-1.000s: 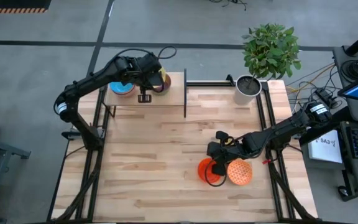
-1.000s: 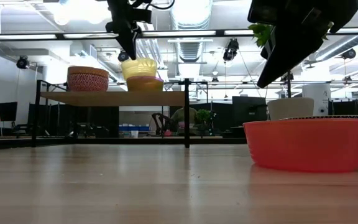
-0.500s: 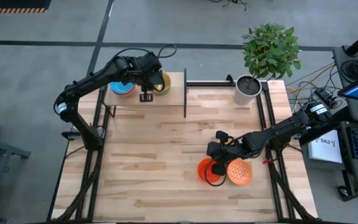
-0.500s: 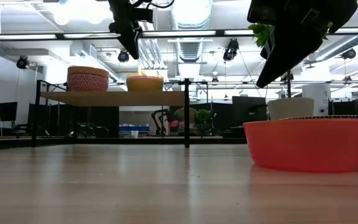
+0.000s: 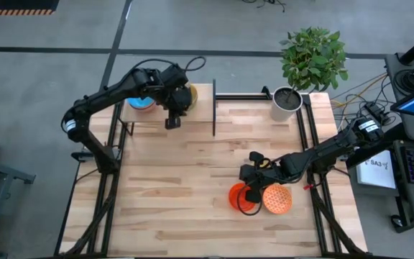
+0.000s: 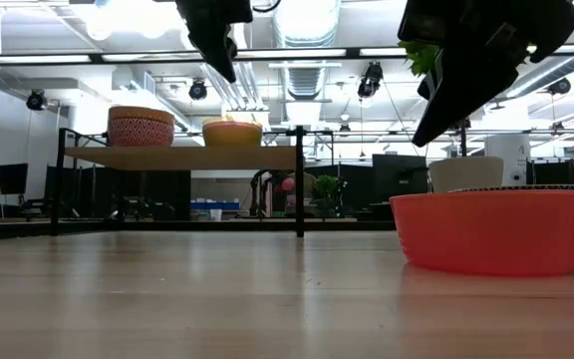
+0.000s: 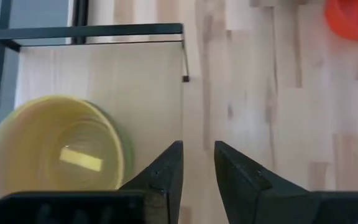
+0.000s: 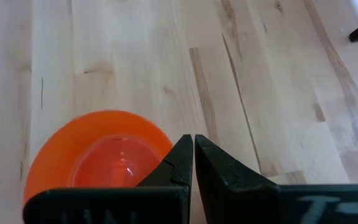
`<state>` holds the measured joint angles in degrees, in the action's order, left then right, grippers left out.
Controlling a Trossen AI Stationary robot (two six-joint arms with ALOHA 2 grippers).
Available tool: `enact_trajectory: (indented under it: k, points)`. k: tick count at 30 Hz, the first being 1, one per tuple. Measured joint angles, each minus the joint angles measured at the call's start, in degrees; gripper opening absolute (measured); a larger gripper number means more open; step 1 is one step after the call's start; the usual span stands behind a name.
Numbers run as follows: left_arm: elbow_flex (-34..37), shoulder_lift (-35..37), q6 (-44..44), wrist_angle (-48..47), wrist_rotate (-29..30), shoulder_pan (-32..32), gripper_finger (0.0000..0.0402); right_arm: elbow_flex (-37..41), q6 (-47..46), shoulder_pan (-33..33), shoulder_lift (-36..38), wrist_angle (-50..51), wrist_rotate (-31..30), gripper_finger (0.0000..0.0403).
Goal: Place and stack bowls onto a shelf
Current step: Stack the yellow bowl on top of the light blue bowl on the shelf
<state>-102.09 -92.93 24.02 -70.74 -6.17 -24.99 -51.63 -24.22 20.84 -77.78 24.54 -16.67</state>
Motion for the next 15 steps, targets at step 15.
enact_trajectory:
  k: [15]
  points:
    - [21.22, 17.46, -16.32, 19.84, 6.27, 15.84, 0.0041, -2.81, -11.17, -2.97, 1.21, 4.97, 2.83, 0.0009]
